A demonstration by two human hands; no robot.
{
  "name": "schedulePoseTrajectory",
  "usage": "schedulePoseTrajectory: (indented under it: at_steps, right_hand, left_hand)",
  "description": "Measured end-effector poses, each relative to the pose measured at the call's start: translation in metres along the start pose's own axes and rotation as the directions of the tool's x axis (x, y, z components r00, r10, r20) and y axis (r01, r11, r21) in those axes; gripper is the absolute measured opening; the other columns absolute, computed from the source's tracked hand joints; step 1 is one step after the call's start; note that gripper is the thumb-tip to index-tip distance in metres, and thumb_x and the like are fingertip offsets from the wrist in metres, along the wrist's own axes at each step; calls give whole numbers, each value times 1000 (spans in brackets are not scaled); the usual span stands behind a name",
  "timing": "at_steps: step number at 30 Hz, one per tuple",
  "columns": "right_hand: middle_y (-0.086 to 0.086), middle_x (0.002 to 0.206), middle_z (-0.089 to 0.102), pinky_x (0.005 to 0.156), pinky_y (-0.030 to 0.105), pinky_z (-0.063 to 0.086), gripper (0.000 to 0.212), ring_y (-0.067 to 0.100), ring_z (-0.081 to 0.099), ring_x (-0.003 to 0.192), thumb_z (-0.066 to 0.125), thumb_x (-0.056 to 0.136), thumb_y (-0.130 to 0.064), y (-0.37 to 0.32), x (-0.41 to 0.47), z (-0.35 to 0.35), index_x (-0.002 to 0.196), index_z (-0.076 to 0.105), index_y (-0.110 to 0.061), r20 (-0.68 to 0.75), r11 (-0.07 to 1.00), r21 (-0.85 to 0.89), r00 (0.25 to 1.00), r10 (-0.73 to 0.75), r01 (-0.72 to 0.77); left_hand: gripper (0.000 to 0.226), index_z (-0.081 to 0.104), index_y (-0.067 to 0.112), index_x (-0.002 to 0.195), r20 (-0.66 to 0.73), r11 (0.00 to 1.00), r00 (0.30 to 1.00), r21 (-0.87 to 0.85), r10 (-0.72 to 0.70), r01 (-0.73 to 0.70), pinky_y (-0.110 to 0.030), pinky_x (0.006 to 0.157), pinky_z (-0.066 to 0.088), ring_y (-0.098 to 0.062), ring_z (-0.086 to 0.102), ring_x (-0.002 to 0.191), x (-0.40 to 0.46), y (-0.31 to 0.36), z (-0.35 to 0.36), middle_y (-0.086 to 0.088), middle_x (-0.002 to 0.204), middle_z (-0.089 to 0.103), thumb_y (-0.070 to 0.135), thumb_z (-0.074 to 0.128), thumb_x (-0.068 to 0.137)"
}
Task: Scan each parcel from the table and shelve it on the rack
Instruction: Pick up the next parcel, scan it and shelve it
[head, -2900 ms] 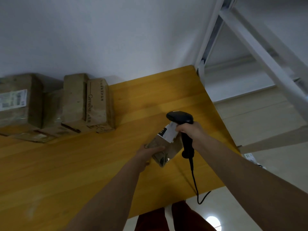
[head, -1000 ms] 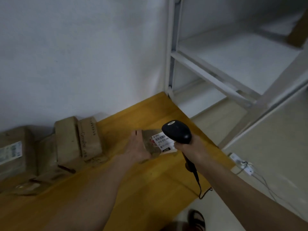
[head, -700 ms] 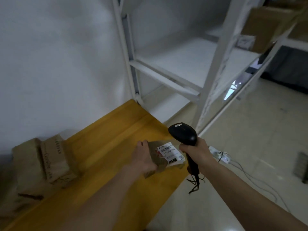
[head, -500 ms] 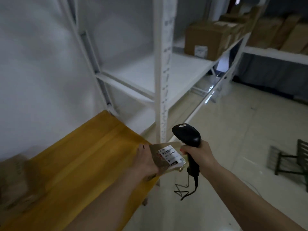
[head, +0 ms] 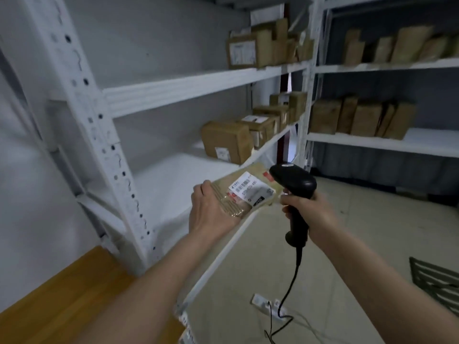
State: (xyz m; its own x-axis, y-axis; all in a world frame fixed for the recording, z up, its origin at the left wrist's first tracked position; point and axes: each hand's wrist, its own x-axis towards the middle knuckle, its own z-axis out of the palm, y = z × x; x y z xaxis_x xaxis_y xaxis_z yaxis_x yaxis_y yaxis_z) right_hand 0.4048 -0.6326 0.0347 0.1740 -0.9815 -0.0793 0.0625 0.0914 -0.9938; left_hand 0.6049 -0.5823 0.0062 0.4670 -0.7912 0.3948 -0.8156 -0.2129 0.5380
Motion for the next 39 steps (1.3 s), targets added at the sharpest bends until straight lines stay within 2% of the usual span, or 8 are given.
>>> schedulePoseTrajectory:
  at_steps: [6, 10, 13, 17, 22, 29, 33, 39]
  right_hand:
    - [11, 73, 65, 67, 36, 52, 19, 19, 61, 64, 67, 79, 1, -99, 61, -21, 96, 66, -6, 68, 983, 39, 981, -180, 178]
    - [11, 77, 65, 73, 36, 53, 20, 21, 61, 69, 67, 80, 0, -160, 108, -24, 99, 64, -5, 156, 967, 68, 954, -255, 247]
    - [13, 79, 65, 69, 36, 54, 22, 22, 62, 68, 67, 80, 0, -208, 151, -13, 102, 62, -2, 212, 954, 75, 931, -298, 289]
    - [13, 79, 68, 78, 40, 54, 17, 24, 63, 73, 69, 79, -1, -262, 207, 2, 95, 64, -6, 272, 949, 27, 911, -310, 315]
    - [9, 65, 69, 74, 38, 55, 17, 23, 64, 68, 69, 77, 1, -282, 272, 4, 93, 65, -5, 348, 946, 24, 884, -311, 324]
    - [14, 85, 69, 75, 38, 55, 27, 26, 65, 80, 69, 78, -1, -284, 353, 1, 103, 62, -6, 456, 957, 76, 844, -282, 279]
    - [14, 86, 68, 80, 41, 54, 24, 26, 65, 82, 68, 79, -2, -289, 391, -2, 103, 63, -6, 562, 956, 87, 779, -280, 281]
    - [14, 77, 65, 73, 39, 54, 11, 25, 63, 73, 65, 81, 1, -297, 441, -7, 92, 65, -2, 608, 948, 114, 734, -303, 297]
  left_hand:
    - [108, 38, 18, 122, -100, 996, 994, -72, 52, -59, -27, 86, 44, -20, 47, 111, 103, 94, -43, 3, 113, 37, 67, 64, 29]
    - [107, 31, 14, 135, -197, 991, 979, -118, 44, -68, -26, 88, 36, -25, 42, 121, 184, 134, -68, -3, 122, 34, 41, 88, 48]
    - [108, 29, 17, 136, -317, 994, 946, -58, 70, -93, -31, 96, 37, -30, 38, 123, 239, 155, -87, -9, 129, 35, 46, 85, 50]
    - [100, 28, 20, 138, -449, 997, 890, 17, 80, -81, -27, 84, 31, -30, 34, 123, 300, 175, -100, -10, 129, 32, 45, 81, 57]
    - [91, 31, 18, 131, -517, 994, 856, 89, -14, 70, -32, 77, 33, -34, 34, 117, 365, 186, -79, -16, 129, 31, 49, 80, 61]
    - [93, 43, 16, 131, -606, 937, 781, 163, -151, 307, -45, 90, 42, -36, 35, 119, 436, 191, -28, -12, 139, 26, 75, 68, 63]
    - [108, 38, 19, 136, -569, 864, 802, 295, -183, 407, -46, 88, 43, -35, 33, 121, 462, 204, 1, -8, 142, 24, 87, 62, 56]
    - [65, 37, 26, 136, -412, 891, 889, 300, -200, 340, -37, 79, 44, -36, 54, 107, 501, 222, 36, -10, 131, 32, 34, 72, 82]
